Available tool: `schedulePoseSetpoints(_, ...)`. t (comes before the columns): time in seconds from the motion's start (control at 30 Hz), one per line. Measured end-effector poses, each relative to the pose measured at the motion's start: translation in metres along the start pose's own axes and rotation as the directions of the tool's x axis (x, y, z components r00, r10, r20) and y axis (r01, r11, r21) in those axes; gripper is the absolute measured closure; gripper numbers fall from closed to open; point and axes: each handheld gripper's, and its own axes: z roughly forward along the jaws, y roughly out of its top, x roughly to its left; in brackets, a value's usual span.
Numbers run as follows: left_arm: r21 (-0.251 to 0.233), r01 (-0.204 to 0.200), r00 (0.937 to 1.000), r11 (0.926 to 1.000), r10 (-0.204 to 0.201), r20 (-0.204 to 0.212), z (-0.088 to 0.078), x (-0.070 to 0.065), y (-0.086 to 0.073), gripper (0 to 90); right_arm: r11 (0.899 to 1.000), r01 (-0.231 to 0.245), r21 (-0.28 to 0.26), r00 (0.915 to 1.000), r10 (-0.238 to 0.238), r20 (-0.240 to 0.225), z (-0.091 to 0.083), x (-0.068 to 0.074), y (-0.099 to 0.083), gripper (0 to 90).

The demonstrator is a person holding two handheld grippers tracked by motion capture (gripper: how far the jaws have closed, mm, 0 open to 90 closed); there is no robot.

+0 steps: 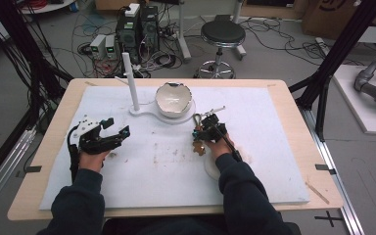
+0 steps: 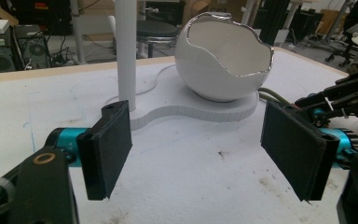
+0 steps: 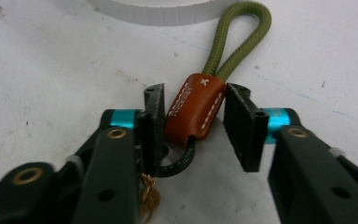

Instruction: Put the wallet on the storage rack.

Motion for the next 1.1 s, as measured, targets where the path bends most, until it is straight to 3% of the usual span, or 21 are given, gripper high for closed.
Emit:
schedulePoseSetpoints(0.1,-0.001,0.002,1.0000,1.0000,-0.002,-0.002,0.000,0.000,0.000,24.5,1.000,0.014,0.004,0.9997,-0.014,-0.020,-0.001,-0.005,-0.001,67.7)
schedulePoseSetpoints(0.13,0.001,0.000,1.0000,1.0000,0.000,-0.003,0.000,0.000,0.000,24.6,1.000,-0.008,0.007,0.9995,0.008,-0.030,-0.002,-0.010,-0.001,73.9)
schedulePoseSetpoints(0.4,0.001,0.002,0.9999,1.0000,-0.002,-0.012,-0.002,0.002,-0.001,24.9,0.998,-0.062,0.013,0.9959,0.062,-0.066,-0.007,-0.022,-0.005,78.6)
schedulePoseSetpoints(0.53,-0.001,0.003,0.9999,1.0000,-0.003,-0.016,-0.003,0.003,-0.001,25.4,0.996,-0.049,-0.079,0.9934,0.040,-0.108,-0.023,-0.029,-0.009,79.0)
schedulePoseSetpoints(0.6,-0.006,0.005,0.9998,1.0000,-0.005,-0.019,-0.004,0.004,0.000,25.4,0.994,-0.041,-0.097,0.9932,0.030,-0.112,-0.027,-0.030,-0.010,78.9)
schedulePoseSetpoints(0.63,-0.007,0.006,0.9997,1.0000,-0.007,-0.023,-0.004,0.004,0.000,25.7,0.990,-0.035,-0.138,0.9916,0.017,-0.128,-0.037,-0.031,-0.010,79.0)
schedulePoseSetpoints(0.73,-0.020,0.008,0.9994,0.9998,-0.008,-0.033,-0.008,0.008,0.002,25.8,0.984,-0.022,-0.176,0.9917,-0.001,-0.129,-0.049,-0.031,-0.010,79.0)
schedulePoseSetpoints(0.77,-0.032,0.018,0.9989,0.9993,-0.020,-0.043,-0.011,0.012,0.002,25.8,0.976,-0.009,-0.218,0.9902,-0.022,-0.138,-0.059,-0.030,-0.010,79.1)
schedulePoseSetpoints(0.8,-0.032,0.018,0.9989,0.9993,-0.020,-0.043,-0.011,0.012,0.002,25.9,0.976,-0.009,-0.218,0.9902,-0.022,-0.138,-0.059,-0.030,-0.010,79.1)
schedulePoseSetpoints(0.83,-0.033,0.021,0.9987,0.9993,-0.022,-0.047,-0.012,0.014,0.003,25.9,0.964,0.004,-0.267,0.9849,-0.050,-0.166,-0.068,-0.028,-0.008,79.1)
schedulePoseSetpoints(0.87,-0.037,0.025,0.9983,0.9990,-0.027,-0.051,-0.013,0.015,0.003,25.9,0.964,0.004,-0.267,0.9849,-0.050,-0.166,-0.068,-0.028,-0.008,79.1)
schedulePoseSetpoints(0.9,-0.041,0.030,0.9978,0.9987,-0.033,-0.057,-0.014,0.016,0.003,25.9,0.948,0.011,-0.318,0.9767,-0.078,-0.200,-0.075,-0.024,-0.005,79.1)
schedulePoseSetpoints(1.0,-0.054,0.033,0.9969,0.9980,-0.037,-0.069,-0.018,0.020,0.004,26.1,0.928,0.035,-0.371,0.9638,-0.129,-0.233,-0.081,-0.015,0.006,79.1)
schedulePoseSetpoints(1.1,-0.059,0.036,0.9967,0.9976,-0.040,-0.070,-0.019,0.021,0.004,26.1,0.915,0.035,-0.401,0.9490,-0.157,-0.274,-0.081,-0.007,0.022,79.1)
